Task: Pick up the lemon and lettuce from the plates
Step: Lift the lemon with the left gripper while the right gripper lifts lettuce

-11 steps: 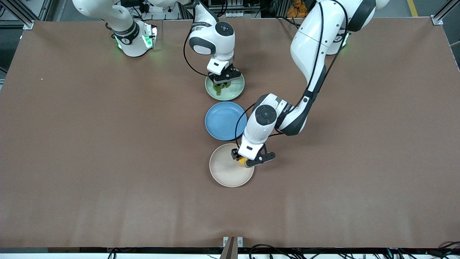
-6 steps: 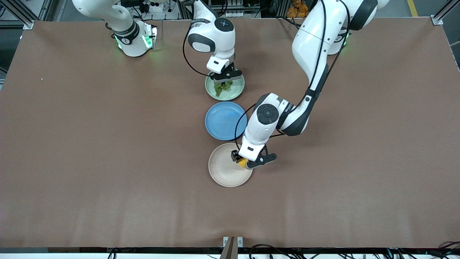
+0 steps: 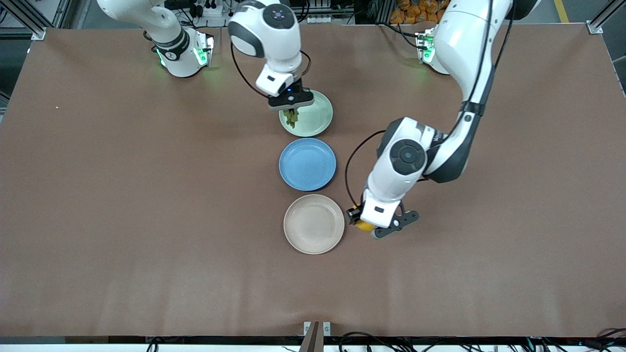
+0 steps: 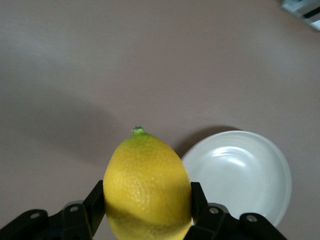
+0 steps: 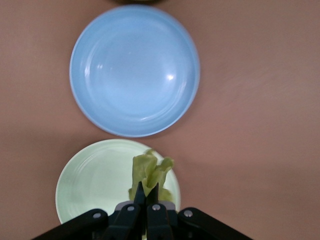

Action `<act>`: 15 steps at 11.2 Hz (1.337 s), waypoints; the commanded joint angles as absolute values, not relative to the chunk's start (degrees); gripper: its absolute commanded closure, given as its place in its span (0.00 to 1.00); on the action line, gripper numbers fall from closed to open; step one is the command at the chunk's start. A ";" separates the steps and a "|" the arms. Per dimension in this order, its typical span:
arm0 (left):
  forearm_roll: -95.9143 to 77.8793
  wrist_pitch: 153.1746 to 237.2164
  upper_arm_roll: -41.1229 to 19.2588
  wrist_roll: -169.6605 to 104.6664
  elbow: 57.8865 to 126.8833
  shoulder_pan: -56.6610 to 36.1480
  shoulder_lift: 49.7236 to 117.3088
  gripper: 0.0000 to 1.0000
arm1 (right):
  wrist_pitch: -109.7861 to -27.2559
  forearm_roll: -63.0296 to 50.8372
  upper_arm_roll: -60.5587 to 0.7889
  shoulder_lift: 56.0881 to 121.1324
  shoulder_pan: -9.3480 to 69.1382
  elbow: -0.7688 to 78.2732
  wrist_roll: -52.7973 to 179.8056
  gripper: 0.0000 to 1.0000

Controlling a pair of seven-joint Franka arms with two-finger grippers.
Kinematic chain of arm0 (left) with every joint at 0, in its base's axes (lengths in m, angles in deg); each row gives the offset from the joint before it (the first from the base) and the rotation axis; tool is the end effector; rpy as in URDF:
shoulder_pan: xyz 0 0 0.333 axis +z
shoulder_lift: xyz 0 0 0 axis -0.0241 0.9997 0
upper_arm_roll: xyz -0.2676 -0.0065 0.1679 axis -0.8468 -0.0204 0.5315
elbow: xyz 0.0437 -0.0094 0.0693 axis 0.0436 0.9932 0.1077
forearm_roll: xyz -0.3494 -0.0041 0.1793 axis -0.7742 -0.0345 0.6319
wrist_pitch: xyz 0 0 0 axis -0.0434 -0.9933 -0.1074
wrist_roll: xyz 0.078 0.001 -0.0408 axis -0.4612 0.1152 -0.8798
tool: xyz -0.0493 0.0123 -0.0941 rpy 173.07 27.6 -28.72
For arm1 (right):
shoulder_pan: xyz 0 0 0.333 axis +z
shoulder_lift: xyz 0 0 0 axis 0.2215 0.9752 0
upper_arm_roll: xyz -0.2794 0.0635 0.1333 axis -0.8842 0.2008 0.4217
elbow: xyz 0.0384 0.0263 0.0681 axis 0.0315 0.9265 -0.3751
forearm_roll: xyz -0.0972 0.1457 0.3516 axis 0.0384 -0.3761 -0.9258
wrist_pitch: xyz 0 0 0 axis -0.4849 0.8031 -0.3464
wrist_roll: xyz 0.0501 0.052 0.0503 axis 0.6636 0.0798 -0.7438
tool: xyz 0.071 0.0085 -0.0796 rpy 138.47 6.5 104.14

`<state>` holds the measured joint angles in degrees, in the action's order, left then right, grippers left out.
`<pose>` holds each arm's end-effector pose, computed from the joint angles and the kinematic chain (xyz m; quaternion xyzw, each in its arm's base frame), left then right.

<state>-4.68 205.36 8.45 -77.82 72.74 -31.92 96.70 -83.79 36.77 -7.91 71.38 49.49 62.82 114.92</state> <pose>0.6432 -0.3689 0.3227 0.9740 0.2125 0.0372 0.0689 0.3370 0.4441 0.3575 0.9954 0.0915 0.0285 0.0037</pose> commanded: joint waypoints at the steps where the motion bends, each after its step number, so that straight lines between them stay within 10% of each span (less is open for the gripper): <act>1: -3.72 198.71 8.18 -67.39 78.17 -27.33 92.44 1.00 | -77.28 32.16 -8.87 63.49 39.55 64.10 101.18 1.00; 7: 0.06 204.99 8.01 -51.03 95.20 -19.41 84.71 1.00 | -78.83 32.16 -19.67 65.84 22.23 64.71 73.85 1.00; 12: -0.03 213.12 7.75 -38.37 106.14 -14.58 82.06 1.00 | -94.54 32.33 -22.76 80.58 14.83 64.36 66.79 1.00; 13: -0.03 212.86 7.75 -38.26 106.14 -14.57 82.33 0.88 | -97.45 32.59 -23.90 83.14 14.82 64.18 66.60 1.00; 15: -0.03 212.51 7.75 -35.91 106.14 -14.56 83.90 0.27 | -98.45 33.30 -25.83 85.62 14.64 63.22 65.21 1.00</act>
<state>-1.22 212.23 8.43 -38.84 104.62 -15.09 84.30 -97.61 33.49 -24.31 82.84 15.25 65.20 67.78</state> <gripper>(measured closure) 0.295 0.982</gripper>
